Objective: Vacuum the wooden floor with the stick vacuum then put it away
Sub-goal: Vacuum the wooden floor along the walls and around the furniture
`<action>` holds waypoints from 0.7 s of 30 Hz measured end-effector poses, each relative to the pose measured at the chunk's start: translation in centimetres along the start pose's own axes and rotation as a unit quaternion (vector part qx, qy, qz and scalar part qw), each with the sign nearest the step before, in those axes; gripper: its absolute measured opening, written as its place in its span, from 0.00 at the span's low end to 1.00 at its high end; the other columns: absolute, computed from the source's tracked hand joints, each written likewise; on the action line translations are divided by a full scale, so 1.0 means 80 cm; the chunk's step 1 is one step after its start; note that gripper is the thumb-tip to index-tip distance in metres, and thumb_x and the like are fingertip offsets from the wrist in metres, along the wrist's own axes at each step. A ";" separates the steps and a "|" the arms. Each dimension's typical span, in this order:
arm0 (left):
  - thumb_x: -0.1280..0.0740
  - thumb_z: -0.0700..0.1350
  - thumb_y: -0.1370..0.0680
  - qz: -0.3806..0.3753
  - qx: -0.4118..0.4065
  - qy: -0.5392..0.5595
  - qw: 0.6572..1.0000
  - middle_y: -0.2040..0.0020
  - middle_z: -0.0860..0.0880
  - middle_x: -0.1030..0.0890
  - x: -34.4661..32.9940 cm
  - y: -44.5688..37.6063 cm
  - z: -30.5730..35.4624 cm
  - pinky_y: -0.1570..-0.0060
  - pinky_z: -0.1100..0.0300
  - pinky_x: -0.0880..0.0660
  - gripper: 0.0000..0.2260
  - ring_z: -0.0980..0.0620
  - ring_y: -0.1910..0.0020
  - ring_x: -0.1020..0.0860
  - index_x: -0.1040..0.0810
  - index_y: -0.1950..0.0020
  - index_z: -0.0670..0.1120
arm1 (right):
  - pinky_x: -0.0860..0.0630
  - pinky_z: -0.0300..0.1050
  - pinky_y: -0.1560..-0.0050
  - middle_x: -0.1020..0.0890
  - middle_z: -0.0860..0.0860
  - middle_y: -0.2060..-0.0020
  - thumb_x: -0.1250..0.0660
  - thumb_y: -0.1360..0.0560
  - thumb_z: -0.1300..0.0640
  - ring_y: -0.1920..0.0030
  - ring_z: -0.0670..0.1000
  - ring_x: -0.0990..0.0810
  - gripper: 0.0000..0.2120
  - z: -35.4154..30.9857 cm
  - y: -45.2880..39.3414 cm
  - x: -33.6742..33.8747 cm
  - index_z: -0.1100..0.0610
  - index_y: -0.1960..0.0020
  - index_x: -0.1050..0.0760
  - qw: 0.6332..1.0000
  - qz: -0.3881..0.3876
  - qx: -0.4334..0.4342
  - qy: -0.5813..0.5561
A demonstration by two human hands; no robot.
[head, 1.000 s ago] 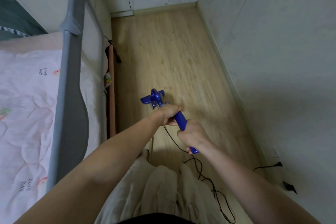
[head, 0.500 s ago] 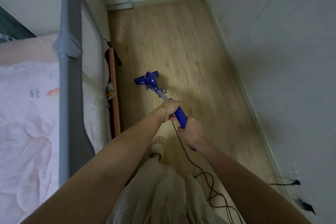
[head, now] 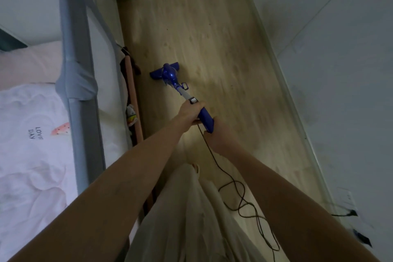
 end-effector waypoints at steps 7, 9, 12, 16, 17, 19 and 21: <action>0.35 0.42 0.22 -0.004 0.000 0.007 1.000 0.51 0.44 0.24 -0.049 0.018 -0.010 0.59 0.58 0.24 0.08 0.47 0.51 0.24 0.29 0.46 0.42 | 0.28 0.44 0.61 0.24 0.52 0.60 0.38 0.24 0.61 0.64 0.49 0.26 0.07 0.045 0.020 0.028 0.54 0.47 0.32 1.000 0.012 0.001 0.008; 0.35 0.42 0.22 -0.015 -0.005 0.007 1.000 0.50 0.43 0.24 -0.069 0.033 -0.015 0.64 0.60 0.24 0.07 0.47 0.50 0.24 0.29 0.47 0.42 | 0.28 0.43 0.61 0.24 0.52 0.61 0.38 0.24 0.61 0.64 0.49 0.26 0.06 0.063 0.033 0.039 0.54 0.49 0.32 0.999 0.026 0.006 0.026; 0.36 0.43 0.22 -0.033 -0.007 0.006 0.999 0.52 0.44 0.23 -0.100 0.063 -0.023 0.65 0.61 0.24 0.06 0.49 0.54 0.23 0.29 0.49 0.42 | 0.26 0.43 0.64 0.25 0.51 0.64 0.37 0.25 0.60 0.67 0.49 0.26 0.04 0.091 0.059 0.060 0.55 0.51 0.30 0.997 0.058 0.011 0.041; 0.37 0.43 0.21 -0.065 -0.009 0.000 0.998 0.59 0.46 0.25 -0.146 0.112 -0.052 0.66 0.61 0.22 0.06 0.51 0.58 0.23 0.32 0.57 0.45 | 0.26 0.43 0.62 0.24 0.52 0.63 0.36 0.25 0.61 0.66 0.49 0.26 0.05 0.142 0.111 0.073 0.57 0.49 0.29 0.998 0.065 -0.004 0.006; 0.38 0.42 0.21 -0.074 -0.013 -0.007 0.997 0.59 0.47 0.25 -0.157 0.125 -0.062 0.67 0.63 0.22 0.07 0.52 0.59 0.23 0.33 0.58 0.46 | 0.26 0.43 0.62 0.24 0.52 0.62 0.36 0.24 0.61 0.65 0.49 0.26 0.05 0.156 0.126 0.073 0.57 0.49 0.29 0.998 0.067 -0.007 0.002; 0.39 0.42 0.21 -0.089 -0.023 -0.029 0.995 0.61 0.47 0.26 -0.177 0.150 -0.082 0.72 0.65 0.24 0.07 0.54 0.62 0.25 0.33 0.58 0.46 | 0.22 0.49 0.58 0.23 0.54 0.61 0.35 0.25 0.60 0.64 0.51 0.25 0.06 0.182 0.158 0.071 0.58 0.48 0.28 0.997 0.081 -0.010 -0.005; 0.39 0.41 0.20 -0.102 -0.029 -0.051 0.993 0.61 0.48 0.26 -0.191 0.170 -0.104 0.71 0.65 0.24 0.08 0.55 0.63 0.25 0.33 0.59 0.46 | 0.21 0.52 0.56 0.22 0.55 0.61 0.35 0.26 0.59 0.64 0.52 0.24 0.06 0.202 0.189 0.064 0.59 0.49 0.28 0.995 0.100 -0.015 -0.014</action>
Point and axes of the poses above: each hand's wrist, its own y-axis away from the middle knuckle, its own x-axis out of the back of the hand, z = x × y, the point moved 2 cm from there along -y, towards the middle knuckle
